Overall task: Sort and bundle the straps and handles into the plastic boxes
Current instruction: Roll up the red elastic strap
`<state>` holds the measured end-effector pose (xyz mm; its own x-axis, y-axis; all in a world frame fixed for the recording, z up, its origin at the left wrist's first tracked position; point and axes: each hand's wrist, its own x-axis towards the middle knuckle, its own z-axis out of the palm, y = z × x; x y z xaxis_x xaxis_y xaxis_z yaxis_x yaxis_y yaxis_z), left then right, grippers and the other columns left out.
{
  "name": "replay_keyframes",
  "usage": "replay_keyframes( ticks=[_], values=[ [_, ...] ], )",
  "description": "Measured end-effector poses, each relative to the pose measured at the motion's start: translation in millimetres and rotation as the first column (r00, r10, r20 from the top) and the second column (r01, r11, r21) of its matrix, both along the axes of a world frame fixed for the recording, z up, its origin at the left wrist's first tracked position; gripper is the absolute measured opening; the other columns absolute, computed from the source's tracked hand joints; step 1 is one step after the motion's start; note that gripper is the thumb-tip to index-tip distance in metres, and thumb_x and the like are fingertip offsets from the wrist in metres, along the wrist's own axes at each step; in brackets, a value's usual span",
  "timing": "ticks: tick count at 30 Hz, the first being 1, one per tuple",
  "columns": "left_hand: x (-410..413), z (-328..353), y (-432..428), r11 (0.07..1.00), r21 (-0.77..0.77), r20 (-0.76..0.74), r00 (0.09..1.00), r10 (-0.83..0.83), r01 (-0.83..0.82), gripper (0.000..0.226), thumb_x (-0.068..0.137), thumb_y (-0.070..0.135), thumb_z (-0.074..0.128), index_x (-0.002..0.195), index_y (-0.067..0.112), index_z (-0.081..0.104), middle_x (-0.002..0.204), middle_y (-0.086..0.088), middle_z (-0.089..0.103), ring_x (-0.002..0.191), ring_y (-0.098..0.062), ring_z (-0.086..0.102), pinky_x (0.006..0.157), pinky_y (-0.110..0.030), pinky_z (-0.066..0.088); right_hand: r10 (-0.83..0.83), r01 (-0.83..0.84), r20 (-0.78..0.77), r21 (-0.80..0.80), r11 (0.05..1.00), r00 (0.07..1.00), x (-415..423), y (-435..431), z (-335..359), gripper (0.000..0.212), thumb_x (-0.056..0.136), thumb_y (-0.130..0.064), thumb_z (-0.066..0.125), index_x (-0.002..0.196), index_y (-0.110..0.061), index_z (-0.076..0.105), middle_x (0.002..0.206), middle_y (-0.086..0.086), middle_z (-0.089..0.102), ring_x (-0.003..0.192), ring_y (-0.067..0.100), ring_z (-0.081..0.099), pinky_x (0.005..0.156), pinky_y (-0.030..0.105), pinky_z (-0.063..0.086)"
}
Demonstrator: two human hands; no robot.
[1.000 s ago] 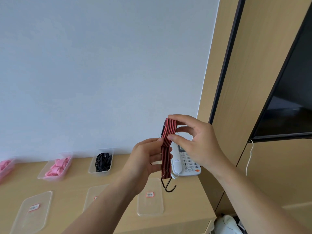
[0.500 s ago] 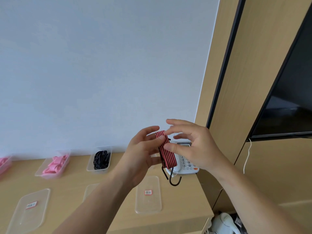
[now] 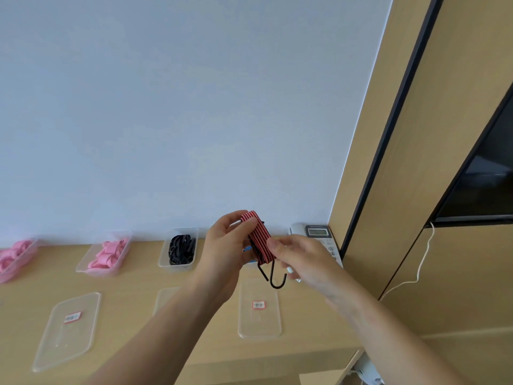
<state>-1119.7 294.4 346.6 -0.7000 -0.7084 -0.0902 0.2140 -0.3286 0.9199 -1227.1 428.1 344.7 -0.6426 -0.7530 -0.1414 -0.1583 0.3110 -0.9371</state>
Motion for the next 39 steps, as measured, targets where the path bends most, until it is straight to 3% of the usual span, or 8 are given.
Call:
replay_keyframes(
  ticks=[4,10,14,22,26,31,35,39],
  values=[
    [12.6,-26.1,-18.1,0.999,0.004,0.029,0.999,0.043,-0.044,0.023,0.100,0.008,0.067,0.122,0.004,0.065,0.102,-0.016,0.071,0.083,-0.025,0.073,0.068,-0.042,0.063,-0.089,0.082,0.181,0.049,0.995,0.979,15.5,-18.6,-29.2,0.066,0.071,-0.070,0.077,0.099,-0.010,0.071,0.089,0.007,0.068,0.069,0.021,0.068,0.066,0.037,0.063],
    [26.9,-68.8,-39.5,0.999,0.035,0.090,0.996,0.025,-0.029,0.017,0.101,0.011,0.065,0.116,0.002,0.067,0.089,-0.009,0.071,0.075,-0.019,0.072,0.068,-0.039,0.062,-0.005,0.104,0.513,-0.165,0.981,0.858,36.2,-45.7,-72.4,0.052,0.077,-0.043,0.082,0.107,-0.003,0.073,0.110,0.021,0.074,0.105,0.034,0.071,0.103,0.045,0.052],
    [24.3,-95.6,-46.1,0.998,0.039,0.161,0.986,0.034,-0.041,0.011,0.099,0.010,0.068,0.110,0.010,0.069,0.087,-0.004,0.076,0.080,-0.021,0.071,0.066,-0.036,0.060,0.051,0.211,0.663,-0.310,0.927,0.747,38.3,-60.5,-89.4,0.051,0.079,-0.020,0.082,0.120,0.006,0.065,0.110,0.025,0.070,0.092,0.030,0.069,0.073,0.034,0.058],
    [-9.4,-144.2,-79.1,1.000,0.005,0.316,0.949,0.011,-0.014,0.019,0.096,0.013,0.072,0.115,0.014,0.072,0.105,-0.004,0.080,0.103,-0.014,0.074,0.084,-0.022,0.056,-0.081,0.260,0.701,-0.153,0.953,0.708,0.2,-97.4,-131.4,0.055,0.071,0.003,0.081,0.123,0.000,0.063,0.114,0.029,0.070,0.089,0.037,0.072,0.071,0.048,0.060],
    [-38.1,-164.5,-95.4,0.997,0.048,0.394,0.916,-0.080,0.066,0.020,0.099,0.016,0.069,0.118,0.021,0.071,0.104,0.008,0.081,0.098,0.000,0.072,0.087,-0.024,0.051,-0.125,0.169,0.599,-0.016,0.986,0.791,-43.4,-116.6,-148.5,0.050,0.071,-0.001,0.080,0.119,-0.010,0.070,0.105,0.018,0.076,0.081,0.030,0.072,0.066,0.040,0.055],
    [-77.6,-194.3,-122.2,0.999,0.012,0.579,0.814,-0.036,0.036,0.034,0.101,0.021,0.065,0.135,0.023,0.063,0.129,0.012,0.068,0.118,-0.006,0.063,0.110,-0.037,0.048,-0.077,0.060,0.098,0.168,0.984,0.992,-120.2,-148.7,-165.4,0.038,0.070,-0.021,0.077,0.107,-0.029,0.074,0.096,-0.011,0.076,0.090,0.007,0.072,0.071,0.021,0.056],
    [-107.6,-215.5,-140.3,1.000,-0.022,0.663,0.748,0.028,-0.017,0.036,0.102,0.025,0.064,0.138,0.019,0.061,0.131,0.005,0.066,0.114,-0.016,0.063,0.107,-0.041,0.051,0.222,-0.199,-0.048,0.283,0.938,0.974,-157.8,-178.5,-183.4,0.040,0.073,-0.013,0.072,0.110,-0.028,0.071,0.100,-0.013,0.071,0.093,0.005,0.067,0.072,0.010,0.047],
    [-129.8,-228.8,-154.9,0.998,0.015,0.693,0.720,0.028,-0.053,0.035,0.102,0.021,0.065,0.136,0.016,0.062,0.114,0.000,0.073,0.105,-0.021,0.069,0.100,-0.048,0.057,0.422,-0.372,-0.110,0.314,0.874,0.900,-171.3,-195.2,-200.4,0.038,0.076,-0.004,0.073,0.110,-0.022,0.072,0.106,-0.005,0.068,0.097,0.011,0.064,0.083,0.023,0.049]
  ],
)
